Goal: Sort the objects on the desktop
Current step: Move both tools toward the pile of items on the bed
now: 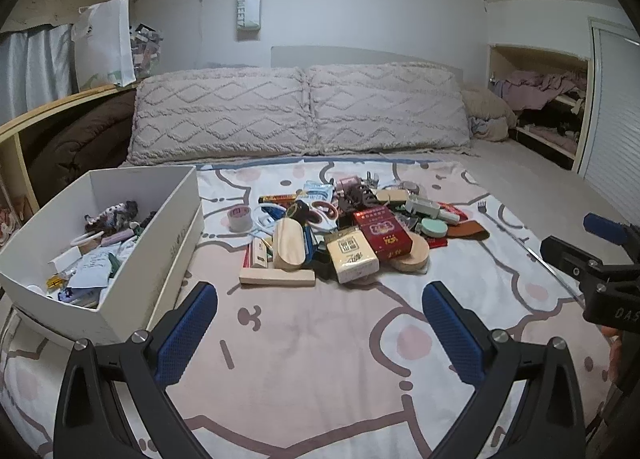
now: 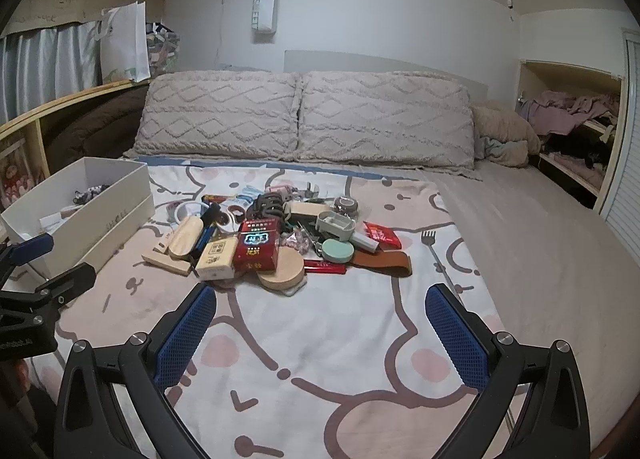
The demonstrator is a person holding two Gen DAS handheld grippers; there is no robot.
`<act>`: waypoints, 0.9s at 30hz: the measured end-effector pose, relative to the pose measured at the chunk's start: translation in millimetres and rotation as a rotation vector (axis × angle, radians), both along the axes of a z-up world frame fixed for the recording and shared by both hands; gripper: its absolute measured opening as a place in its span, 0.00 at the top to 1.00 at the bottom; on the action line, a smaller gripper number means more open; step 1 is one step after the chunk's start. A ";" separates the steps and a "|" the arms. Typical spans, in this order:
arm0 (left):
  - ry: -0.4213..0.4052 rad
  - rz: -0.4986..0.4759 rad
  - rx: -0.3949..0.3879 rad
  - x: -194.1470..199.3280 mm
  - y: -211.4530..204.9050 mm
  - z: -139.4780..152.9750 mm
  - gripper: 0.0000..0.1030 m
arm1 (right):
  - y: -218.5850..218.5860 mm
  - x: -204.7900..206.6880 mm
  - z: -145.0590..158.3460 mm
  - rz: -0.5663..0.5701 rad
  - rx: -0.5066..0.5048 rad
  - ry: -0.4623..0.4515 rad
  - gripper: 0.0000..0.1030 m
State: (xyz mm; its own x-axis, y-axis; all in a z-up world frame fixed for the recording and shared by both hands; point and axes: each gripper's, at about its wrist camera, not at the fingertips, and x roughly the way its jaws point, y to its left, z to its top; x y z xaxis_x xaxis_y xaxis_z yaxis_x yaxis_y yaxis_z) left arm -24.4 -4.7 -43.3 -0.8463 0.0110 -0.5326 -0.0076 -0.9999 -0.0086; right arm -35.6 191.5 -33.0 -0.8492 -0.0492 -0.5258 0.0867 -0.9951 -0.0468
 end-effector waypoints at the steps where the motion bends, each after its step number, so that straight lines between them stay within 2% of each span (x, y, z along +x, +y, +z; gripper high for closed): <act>1: -0.007 -0.001 -0.009 -2.3 1.3 -3.0 0.00 | -0.5 -1.0 -1.3 0.001 0.004 -0.002 0.00; 9: -0.065 -0.037 -0.018 -26.8 8.4 -21.0 0.00 | -1.1 -13.4 -14.1 0.000 0.014 -0.043 0.00; 13: -0.067 -0.044 -0.036 -37.0 14.4 -27.9 0.00 | -1.0 -18.1 -20.0 -0.003 0.016 -0.057 0.00; 19: -0.102 -0.067 -0.022 -56.7 18.3 -39.1 0.00 | -0.8 -26.2 -29.9 -0.003 0.021 -0.090 0.00; 22: -0.127 -0.071 -0.006 -68.1 18.9 -45.4 0.00 | -1.4 -31.7 -36.2 -0.002 0.023 -0.113 0.00; 27: -0.199 -0.072 0.081 -91.6 13.4 -58.9 0.00 | -0.9 -39.1 -45.9 -0.008 0.028 -0.142 0.00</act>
State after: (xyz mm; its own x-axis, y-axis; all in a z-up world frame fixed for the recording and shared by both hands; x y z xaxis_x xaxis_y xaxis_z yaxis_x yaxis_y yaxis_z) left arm -116.0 8.8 -102.2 -0.7198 0.1168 -0.6843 -0.0687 -0.9929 -0.0971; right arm -74.7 190.6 -78.9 -0.7663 -0.0267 -0.6419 0.0865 -0.9943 -0.0620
